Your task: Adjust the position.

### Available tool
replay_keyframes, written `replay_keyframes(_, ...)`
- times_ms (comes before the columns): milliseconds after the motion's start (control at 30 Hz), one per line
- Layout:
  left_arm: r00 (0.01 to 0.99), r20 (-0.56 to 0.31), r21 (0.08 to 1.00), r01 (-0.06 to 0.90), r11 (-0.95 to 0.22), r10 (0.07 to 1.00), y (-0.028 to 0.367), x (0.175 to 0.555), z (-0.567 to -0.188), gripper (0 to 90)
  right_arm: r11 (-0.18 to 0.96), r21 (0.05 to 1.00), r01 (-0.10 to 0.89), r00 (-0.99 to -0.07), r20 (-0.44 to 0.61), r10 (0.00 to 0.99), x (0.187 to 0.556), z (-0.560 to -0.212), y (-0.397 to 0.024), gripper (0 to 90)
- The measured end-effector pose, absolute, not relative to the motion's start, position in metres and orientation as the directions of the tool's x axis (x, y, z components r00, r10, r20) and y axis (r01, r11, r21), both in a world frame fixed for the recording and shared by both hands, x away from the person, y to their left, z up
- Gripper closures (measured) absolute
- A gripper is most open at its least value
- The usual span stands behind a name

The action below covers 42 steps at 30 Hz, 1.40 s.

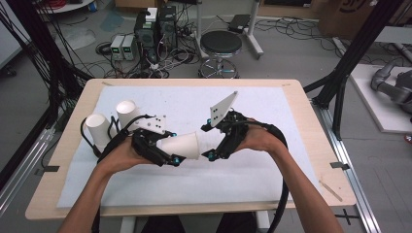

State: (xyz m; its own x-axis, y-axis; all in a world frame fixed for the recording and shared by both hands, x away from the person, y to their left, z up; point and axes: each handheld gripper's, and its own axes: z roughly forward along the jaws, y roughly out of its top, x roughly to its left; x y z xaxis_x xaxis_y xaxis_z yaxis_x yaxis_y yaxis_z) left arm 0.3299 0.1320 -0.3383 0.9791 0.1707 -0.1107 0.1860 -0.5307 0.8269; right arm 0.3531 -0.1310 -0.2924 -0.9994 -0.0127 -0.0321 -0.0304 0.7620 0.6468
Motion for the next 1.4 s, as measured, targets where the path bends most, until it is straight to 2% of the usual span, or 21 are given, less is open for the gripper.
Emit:
replay_keyframes(200, 0.978, -0.111, 0.848, 0.187, -0.495, 0.178, 0.137, 0.329, -0.338, 34.7, 0.71, 0.705, -0.012, -1.0, -0.023, 0.007, 0.354, -0.291, -0.142, 14.3)
replay_keyframes(767, 0.978, -0.128, 0.908, 0.183, -0.377, 0.165, 0.141, 0.325, -0.343, 34.7, 0.607, 0.793, 0.049, -0.998, 0.017, 0.058, 0.353, -0.309, -0.169, 14.3)
replay_keyframes(1400, 0.98, -0.143, 0.949, 0.176, -0.262, 0.142, 0.142, 0.322, -0.353, 34.6, 0.444, 0.891, 0.093, -0.995, 0.065, 0.077, 0.352, -0.323, -0.181, 14.3)
